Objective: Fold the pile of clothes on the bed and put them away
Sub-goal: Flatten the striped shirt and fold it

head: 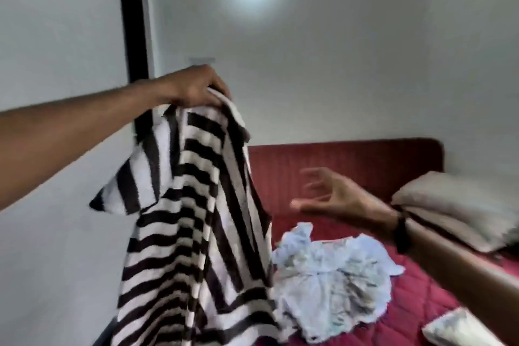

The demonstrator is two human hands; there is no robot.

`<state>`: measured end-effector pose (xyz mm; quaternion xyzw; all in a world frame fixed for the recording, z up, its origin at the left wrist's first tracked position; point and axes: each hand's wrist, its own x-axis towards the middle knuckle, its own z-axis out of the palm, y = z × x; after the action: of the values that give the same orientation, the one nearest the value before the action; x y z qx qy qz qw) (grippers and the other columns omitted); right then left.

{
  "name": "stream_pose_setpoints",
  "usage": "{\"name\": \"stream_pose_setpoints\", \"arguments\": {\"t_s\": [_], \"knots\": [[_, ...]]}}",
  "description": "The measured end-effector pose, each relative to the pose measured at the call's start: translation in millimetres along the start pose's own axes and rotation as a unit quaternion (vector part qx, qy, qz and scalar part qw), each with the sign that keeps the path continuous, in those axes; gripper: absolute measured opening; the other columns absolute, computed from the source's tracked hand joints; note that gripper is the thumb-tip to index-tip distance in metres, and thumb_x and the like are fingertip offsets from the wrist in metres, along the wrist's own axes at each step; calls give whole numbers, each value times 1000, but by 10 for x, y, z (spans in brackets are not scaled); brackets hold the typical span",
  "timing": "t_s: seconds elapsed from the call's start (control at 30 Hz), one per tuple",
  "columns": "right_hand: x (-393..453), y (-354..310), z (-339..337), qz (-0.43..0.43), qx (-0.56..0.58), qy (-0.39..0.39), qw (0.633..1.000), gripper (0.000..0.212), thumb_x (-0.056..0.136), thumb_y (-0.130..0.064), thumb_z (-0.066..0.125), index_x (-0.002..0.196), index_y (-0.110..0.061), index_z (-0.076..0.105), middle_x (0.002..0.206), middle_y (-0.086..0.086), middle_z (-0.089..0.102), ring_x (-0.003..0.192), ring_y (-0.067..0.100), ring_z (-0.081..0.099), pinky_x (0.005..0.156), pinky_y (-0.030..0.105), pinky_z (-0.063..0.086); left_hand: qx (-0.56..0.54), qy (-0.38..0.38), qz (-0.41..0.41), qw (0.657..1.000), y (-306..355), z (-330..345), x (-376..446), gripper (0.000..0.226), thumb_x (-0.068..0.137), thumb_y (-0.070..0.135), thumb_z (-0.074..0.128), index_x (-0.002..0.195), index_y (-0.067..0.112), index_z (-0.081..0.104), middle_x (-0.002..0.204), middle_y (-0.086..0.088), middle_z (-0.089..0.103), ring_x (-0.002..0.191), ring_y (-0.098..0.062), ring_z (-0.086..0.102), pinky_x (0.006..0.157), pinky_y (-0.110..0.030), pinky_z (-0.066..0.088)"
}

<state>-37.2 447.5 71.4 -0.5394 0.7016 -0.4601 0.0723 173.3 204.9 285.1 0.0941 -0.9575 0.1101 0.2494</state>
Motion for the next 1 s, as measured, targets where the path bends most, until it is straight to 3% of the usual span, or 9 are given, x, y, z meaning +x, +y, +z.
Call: {"name": "stream_pose_setpoints", "arguments": {"t_s": [0.1,0.17,0.27,0.33,0.5,0.6,0.8,0.93,1.0], "knots": [[246,137,1065,5,58,-27,998,109,46,-75,90,139,-35,51,117,-6,66,98,7,70,76,20,58,75,-6,12,997,206,37,-70,11,88,16,75,97,18,80,89,3,77,84,-9,69,79,-25,49],[401,198,1494,11,63,-6,998,66,65,-52,94,118,-24,66,95,-1,75,73,1,68,62,24,54,115,16,-3,993,195,-12,-137,12,88,22,75,98,19,80,94,-1,77,89,-16,67,80,-28,49],[482,213,1791,25,94,17,995,8,89,-20,77,88,-13,76,64,-3,72,53,5,63,65,39,58,155,68,-42,985,-26,-172,-310,12,87,32,73,94,24,79,97,0,76,99,-23,65,83,-32,50],[412,106,1827,13,163,-2,986,19,93,-28,77,92,-9,76,67,-5,70,61,12,67,62,39,54,161,83,-84,980,-210,-243,-438,11,87,34,71,92,27,78,92,2,72,104,-26,61,86,-39,52],[350,-184,2060,61,306,-56,948,77,76,-55,88,134,-19,53,122,8,67,75,27,75,56,31,57,157,108,-118,975,-505,-215,-607,17,87,38,71,91,24,78,88,4,69,93,-28,62,78,-37,46],[481,-214,2193,82,305,-17,949,97,65,-58,94,140,-18,46,122,20,64,68,29,75,57,35,59,156,125,-116,973,-590,-155,-669,19,88,40,71,93,23,78,90,1,72,89,-25,57,78,-36,44],[714,-189,2030,157,383,52,909,28,91,-21,79,101,2,65,66,13,69,47,14,60,47,23,50,147,163,-145,965,-745,-226,-864,23,88,46,74,93,23,78,90,-1,73,88,-25,58,81,-40,50],[786,-216,1539,174,497,101,844,19,97,-7,69,107,10,66,64,11,68,48,11,62,48,19,54,155,165,-162,961,-847,-245,-1054,28,87,49,77,95,22,79,92,0,72,90,-26,62,81,-39,49],[858,-239,1219,153,439,165,870,18,98,-7,68,107,10,67,57,6,69,44,9,62,44,19,53,168,138,-150,964,-880,-232,-1151,33,86,54,76,91,22,79,89,1,73,89,-28,65,79,-39,50]]}}
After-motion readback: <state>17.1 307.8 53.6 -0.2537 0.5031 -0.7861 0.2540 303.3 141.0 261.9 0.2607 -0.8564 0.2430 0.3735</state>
